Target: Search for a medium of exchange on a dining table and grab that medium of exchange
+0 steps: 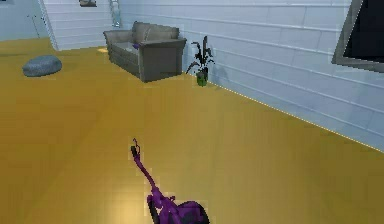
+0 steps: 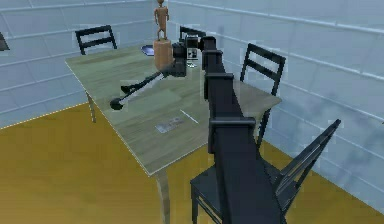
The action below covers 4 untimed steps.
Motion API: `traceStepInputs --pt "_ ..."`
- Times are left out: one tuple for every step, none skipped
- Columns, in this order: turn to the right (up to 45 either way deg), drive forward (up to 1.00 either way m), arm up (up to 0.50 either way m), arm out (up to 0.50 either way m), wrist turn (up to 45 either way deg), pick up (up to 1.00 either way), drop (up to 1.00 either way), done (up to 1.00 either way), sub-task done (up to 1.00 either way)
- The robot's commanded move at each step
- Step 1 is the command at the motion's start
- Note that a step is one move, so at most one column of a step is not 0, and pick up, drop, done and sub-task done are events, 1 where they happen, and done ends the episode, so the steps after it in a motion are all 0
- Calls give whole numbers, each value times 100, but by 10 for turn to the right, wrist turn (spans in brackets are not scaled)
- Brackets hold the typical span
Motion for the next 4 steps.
traceStepInputs --pt "0 0 0 0 450 0 0 0 0" --pt "0 0 0 0 90 0 0 0 0" --pt "0 0 -30 0 0 0 0 0 0" --pt "0 0 0 0 0 100 0 0 0"
